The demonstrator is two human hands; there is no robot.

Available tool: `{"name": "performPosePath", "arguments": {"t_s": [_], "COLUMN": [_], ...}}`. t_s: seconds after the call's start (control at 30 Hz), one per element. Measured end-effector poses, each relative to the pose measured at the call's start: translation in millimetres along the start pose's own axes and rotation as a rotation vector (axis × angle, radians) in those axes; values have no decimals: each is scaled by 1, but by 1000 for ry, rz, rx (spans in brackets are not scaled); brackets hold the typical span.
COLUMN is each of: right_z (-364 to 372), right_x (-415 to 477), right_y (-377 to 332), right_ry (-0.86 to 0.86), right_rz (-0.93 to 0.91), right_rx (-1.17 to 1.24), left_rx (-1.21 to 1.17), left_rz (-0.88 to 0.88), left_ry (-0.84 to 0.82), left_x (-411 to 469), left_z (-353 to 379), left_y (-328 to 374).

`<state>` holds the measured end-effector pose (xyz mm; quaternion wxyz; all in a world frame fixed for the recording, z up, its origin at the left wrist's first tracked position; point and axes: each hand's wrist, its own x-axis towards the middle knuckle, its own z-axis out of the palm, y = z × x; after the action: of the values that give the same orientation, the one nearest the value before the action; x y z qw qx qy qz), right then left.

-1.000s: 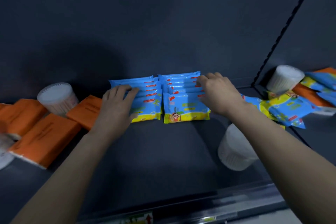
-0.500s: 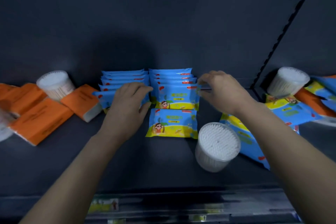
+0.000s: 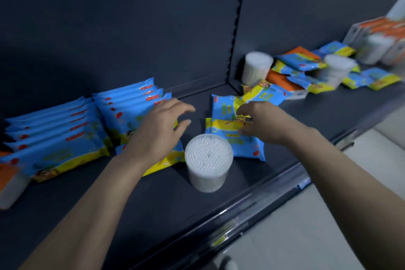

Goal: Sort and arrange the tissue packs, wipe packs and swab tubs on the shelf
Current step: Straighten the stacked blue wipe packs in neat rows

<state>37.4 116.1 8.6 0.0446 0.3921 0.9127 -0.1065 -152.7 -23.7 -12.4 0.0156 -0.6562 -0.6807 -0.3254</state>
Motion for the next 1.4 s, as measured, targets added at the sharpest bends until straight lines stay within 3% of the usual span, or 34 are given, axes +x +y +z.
{"name": "performPosePath", "arguments": {"t_s": [0.13, 0.33, 0.53, 0.73, 0.9, 1.17, 1.3, 1.4], "right_z": [12, 9, -16, -38, -46, -64, -65, -62], "right_x": [-5, 5, 12, 37, 59, 64, 61, 60], "right_y": [4, 6, 23, 68, 108, 156, 172, 179], "right_ry": [-112, -146, -5, 142, 196, 318, 372, 374], "right_rz": [51, 16, -115, -90, -6, 39, 86, 100], "right_rx": [37, 46, 138, 269, 260, 364, 439, 539], "left_rx": [-27, -9, -32, 14, 33, 202, 252, 150], "left_rz": [4, -16, -114, -181, -234, -354, -431, -475], "left_ry": [-63, -88, -87, -114, -270, -723, -767, -736], "left_x": [0, 8, 29, 75, 115, 168, 178, 182], "left_z": [6, 3, 9, 19, 40, 100, 120, 123], "left_y": [-2, -3, 12, 35, 63, 86, 86, 85]}}
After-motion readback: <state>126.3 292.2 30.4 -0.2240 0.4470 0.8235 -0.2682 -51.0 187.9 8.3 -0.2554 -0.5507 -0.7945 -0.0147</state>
